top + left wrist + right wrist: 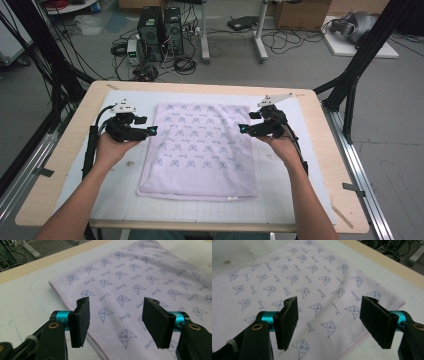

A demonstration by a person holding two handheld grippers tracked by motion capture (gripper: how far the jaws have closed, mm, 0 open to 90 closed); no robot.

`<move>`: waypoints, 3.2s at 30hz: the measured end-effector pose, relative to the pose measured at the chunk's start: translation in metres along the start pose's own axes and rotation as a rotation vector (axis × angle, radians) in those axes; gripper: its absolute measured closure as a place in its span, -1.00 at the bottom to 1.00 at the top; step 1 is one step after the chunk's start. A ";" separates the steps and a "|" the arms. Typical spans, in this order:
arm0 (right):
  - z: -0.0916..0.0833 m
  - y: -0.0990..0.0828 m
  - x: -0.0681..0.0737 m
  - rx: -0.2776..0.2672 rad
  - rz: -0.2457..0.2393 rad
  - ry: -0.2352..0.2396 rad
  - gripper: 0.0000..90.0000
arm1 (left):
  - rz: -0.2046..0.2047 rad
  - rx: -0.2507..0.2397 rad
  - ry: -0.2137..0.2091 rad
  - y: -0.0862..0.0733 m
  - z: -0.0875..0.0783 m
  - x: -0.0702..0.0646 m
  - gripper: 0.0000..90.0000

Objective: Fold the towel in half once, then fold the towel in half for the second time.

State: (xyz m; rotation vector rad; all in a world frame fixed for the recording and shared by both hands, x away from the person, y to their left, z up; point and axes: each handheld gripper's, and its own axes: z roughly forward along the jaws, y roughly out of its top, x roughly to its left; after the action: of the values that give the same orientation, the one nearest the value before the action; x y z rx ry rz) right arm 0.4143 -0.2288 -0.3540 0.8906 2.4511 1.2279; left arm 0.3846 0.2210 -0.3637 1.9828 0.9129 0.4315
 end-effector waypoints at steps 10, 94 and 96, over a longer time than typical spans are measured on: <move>0.012 0.012 -0.021 0.021 0.001 -0.020 -0.32 | 0.006 0.011 0.054 0.020 0.017 0.014 -0.10; 0.028 -0.048 -0.023 0.156 0.230 0.024 -0.24 | -0.208 0.116 -0.001 -0.047 0.048 0.028 -0.05; 0.038 -0.054 -0.027 0.189 0.273 0.051 -0.12 | -0.221 0.139 -0.043 -0.051 0.052 0.030 0.36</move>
State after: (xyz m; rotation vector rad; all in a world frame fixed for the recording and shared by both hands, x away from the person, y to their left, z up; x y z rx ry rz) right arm 0.4312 -0.2459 -0.4206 1.2974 2.5835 1.1253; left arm 0.4144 0.2305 -0.4362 1.9790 1.1468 0.2037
